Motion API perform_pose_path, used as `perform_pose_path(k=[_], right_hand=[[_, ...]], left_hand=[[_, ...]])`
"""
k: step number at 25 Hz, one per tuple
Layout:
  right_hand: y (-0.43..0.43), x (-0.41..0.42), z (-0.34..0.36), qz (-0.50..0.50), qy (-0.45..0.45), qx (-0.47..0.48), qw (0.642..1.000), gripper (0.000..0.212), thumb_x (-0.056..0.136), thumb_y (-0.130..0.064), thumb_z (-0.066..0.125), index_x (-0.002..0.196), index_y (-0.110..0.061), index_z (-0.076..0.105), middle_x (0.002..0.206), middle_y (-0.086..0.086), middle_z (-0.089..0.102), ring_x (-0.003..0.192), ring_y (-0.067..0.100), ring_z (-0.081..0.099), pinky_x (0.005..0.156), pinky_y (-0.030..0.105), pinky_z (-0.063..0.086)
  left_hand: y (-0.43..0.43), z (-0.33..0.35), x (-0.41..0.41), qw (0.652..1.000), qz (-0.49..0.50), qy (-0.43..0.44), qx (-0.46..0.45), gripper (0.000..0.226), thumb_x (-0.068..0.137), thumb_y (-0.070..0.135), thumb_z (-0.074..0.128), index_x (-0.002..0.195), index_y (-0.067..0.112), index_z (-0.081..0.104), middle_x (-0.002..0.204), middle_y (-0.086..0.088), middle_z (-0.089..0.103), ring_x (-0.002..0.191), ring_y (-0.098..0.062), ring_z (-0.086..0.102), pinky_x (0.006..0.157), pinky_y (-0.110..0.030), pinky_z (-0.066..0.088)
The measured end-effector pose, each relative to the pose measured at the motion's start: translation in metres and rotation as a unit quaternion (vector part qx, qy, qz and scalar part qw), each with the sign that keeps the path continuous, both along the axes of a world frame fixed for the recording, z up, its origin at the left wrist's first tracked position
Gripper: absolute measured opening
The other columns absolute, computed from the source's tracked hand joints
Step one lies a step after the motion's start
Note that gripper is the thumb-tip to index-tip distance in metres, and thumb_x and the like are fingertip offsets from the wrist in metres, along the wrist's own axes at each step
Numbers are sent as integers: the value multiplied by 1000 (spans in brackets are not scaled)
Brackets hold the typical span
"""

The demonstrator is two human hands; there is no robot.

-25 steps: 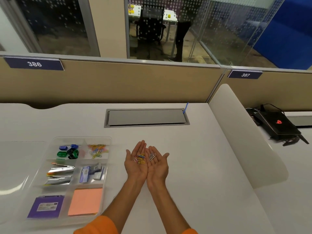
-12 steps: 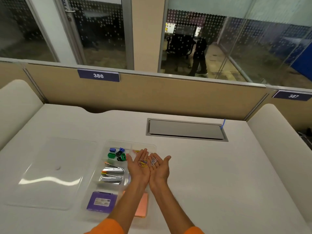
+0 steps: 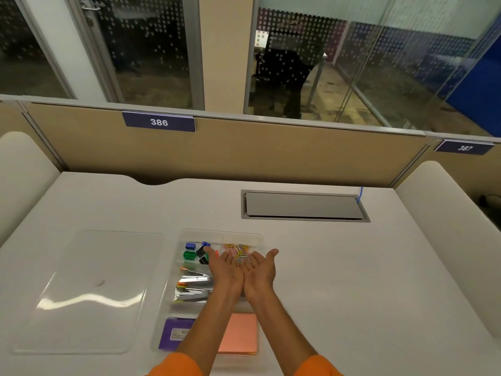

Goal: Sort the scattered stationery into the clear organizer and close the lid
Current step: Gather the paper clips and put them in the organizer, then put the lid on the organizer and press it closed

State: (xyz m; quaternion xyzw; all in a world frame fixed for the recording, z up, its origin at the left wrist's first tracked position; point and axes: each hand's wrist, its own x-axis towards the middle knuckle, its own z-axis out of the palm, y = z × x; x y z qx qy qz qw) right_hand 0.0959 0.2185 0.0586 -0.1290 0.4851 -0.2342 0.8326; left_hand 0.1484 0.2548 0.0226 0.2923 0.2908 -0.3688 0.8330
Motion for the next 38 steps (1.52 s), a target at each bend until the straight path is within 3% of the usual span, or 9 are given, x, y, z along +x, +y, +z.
perform_pose_path(k=[4,7,11,16,22,27,30,35,38], right_hand=[[5,1,0,17,7,-40,999,75,95,-59,36,136,4,43,143,20,44,131,32,45,112,42,35],[16,-3,0,83,62,-197,975,46,98,-43,46,115,-3,63,117,15,66,107,25,64,96,35,51],[39,-10,3,193,147,-494,835,12,97,-27,54,102,-28,65,100,-9,70,95,6,65,84,20,53],[83,8,2,297,154,-601,726,18,95,-27,56,112,-28,62,109,-11,65,101,3,60,89,25,52],[157,43,-11,462,152,-678,551,38,100,-35,44,137,-25,44,149,-8,37,137,7,31,108,14,19],[213,69,-28,609,175,-666,395,57,100,-26,44,149,-6,21,160,10,8,148,23,9,117,32,16],[232,76,-41,671,193,-632,337,62,99,-24,46,148,1,17,159,18,4,148,31,4,117,41,21],[243,77,-54,708,220,-610,281,70,99,-25,48,149,5,8,158,21,-5,147,34,-3,115,45,28],[245,79,-54,718,219,-602,273,75,98,-28,48,148,6,4,158,21,-9,147,34,-6,116,45,24]], left_hand=[[11,4,-1,999,-18,-27,0,93,88,69,40,148,0,22,155,-15,25,142,-28,26,118,-43,21],[27,15,-4,983,-67,-156,66,57,97,44,46,134,1,48,137,-16,52,125,-24,51,104,-34,41],[66,22,-4,851,-100,-447,259,15,97,21,54,103,15,66,98,-3,72,94,-18,69,85,-31,55],[133,20,35,736,-125,-556,365,11,95,21,56,102,25,64,94,11,70,86,-5,67,78,-19,54],[234,-5,102,641,-107,-577,494,19,96,19,53,112,15,63,107,1,68,95,-13,63,88,-30,52],[326,-31,155,551,-96,-514,650,23,93,11,56,115,6,63,114,-14,65,106,-34,59,94,-46,47],[374,-42,183,502,-128,-441,733,23,88,7,62,110,-1,66,110,-24,63,99,-43,57,86,-50,47],[409,-54,200,550,-175,-378,724,13,88,13,64,95,4,70,99,-18,60,88,-36,59,76,-45,52],[407,-54,202,546,-176,-391,720,9,87,10,62,81,6,66,93,-14,59,80,-32,58,69,-42,51]])
